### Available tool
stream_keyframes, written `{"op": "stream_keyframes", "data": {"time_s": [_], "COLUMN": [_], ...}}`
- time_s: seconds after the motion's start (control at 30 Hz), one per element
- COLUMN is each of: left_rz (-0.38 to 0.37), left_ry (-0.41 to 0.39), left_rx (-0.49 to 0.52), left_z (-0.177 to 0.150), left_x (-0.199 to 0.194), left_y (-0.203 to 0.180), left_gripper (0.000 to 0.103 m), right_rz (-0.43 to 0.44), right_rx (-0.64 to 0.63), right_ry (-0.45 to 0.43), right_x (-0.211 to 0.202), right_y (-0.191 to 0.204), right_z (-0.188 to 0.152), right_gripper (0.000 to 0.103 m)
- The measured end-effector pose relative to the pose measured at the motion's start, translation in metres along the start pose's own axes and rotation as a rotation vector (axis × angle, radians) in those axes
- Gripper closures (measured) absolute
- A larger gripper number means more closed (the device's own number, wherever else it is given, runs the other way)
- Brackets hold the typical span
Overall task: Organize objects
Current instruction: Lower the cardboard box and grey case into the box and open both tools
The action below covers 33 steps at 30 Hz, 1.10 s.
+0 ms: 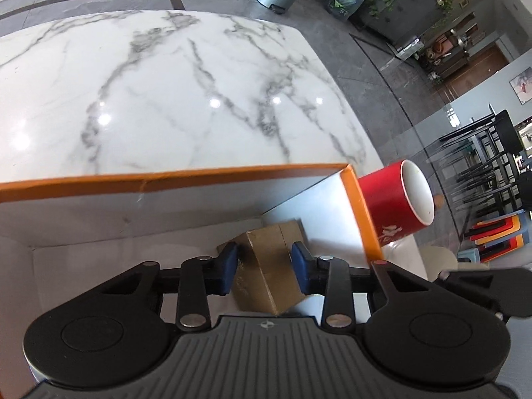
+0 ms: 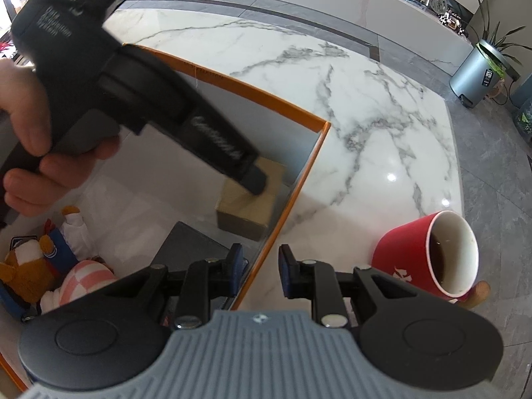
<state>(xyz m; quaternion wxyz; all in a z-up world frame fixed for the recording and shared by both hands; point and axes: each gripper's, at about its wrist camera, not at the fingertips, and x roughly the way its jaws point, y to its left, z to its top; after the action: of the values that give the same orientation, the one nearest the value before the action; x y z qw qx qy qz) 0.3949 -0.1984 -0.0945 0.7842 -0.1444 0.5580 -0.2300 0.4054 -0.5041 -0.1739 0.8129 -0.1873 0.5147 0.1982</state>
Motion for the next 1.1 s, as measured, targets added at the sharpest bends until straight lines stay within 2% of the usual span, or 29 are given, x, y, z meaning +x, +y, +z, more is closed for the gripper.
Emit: {"op": "stream_keyframes", "data": {"time_s": [0.07, 0.37, 0.47, 0.6, 0.67, 0.73, 0.77, 0.8, 0.83, 0.87, 0.9, 1.1], "left_rz": [0.002, 0.026, 0.043, 0.048, 0.048, 0.078, 0.098, 0.113, 0.109, 0.085, 0.061, 0.039], "left_ry": [-0.009, -0.034, -0.025, -0.022, 0.012, 0.039, 0.041, 0.033, 0.026, 0.017, 0.008, -0.018], "left_rx": [-0.004, -0.011, -0.012, 0.039, 0.072, 0.113, 0.145, 0.166, 0.176, 0.179, 0.181, 0.185], "left_z": [0.001, 0.003, -0.002, -0.016, -0.021, -0.026, -0.028, -0.029, -0.03, -0.03, -0.029, -0.026], "left_x": [0.002, 0.005, -0.001, -0.017, -0.018, -0.015, -0.012, -0.01, -0.008, -0.006, -0.005, -0.002], "left_y": [-0.002, -0.004, -0.003, -0.005, -0.006, -0.01, -0.012, -0.014, -0.014, -0.014, -0.014, -0.018], "left_gripper": [0.063, 0.06, 0.055, 0.052, 0.051, 0.051, 0.052, 0.059, 0.062, 0.07, 0.074, 0.078], "right_rz": [0.012, -0.012, -0.016, -0.029, -0.032, -0.031, -0.031, -0.032, -0.032, -0.031, -0.031, -0.024], "right_rx": [0.007, 0.004, 0.004, -0.013, -0.018, -0.017, -0.017, -0.016, -0.015, -0.015, -0.015, -0.006], "right_ry": [0.004, 0.015, 0.011, 0.008, 0.009, 0.011, 0.011, 0.012, 0.013, 0.014, 0.015, 0.02], "right_x": [0.002, 0.003, -0.001, -0.006, -0.006, -0.007, -0.007, -0.007, -0.007, -0.006, -0.006, -0.005], "right_y": [0.0, 0.004, 0.005, 0.009, 0.01, 0.011, 0.011, 0.011, 0.011, 0.011, 0.011, 0.01], "right_z": [0.0, 0.003, 0.002, 0.001, 0.001, 0.0, 0.0, 0.0, -0.001, -0.001, -0.001, -0.001], "right_gripper": [0.086, 0.087, 0.087, 0.086, 0.086, 0.086, 0.086, 0.086, 0.086, 0.086, 0.085, 0.085]}}
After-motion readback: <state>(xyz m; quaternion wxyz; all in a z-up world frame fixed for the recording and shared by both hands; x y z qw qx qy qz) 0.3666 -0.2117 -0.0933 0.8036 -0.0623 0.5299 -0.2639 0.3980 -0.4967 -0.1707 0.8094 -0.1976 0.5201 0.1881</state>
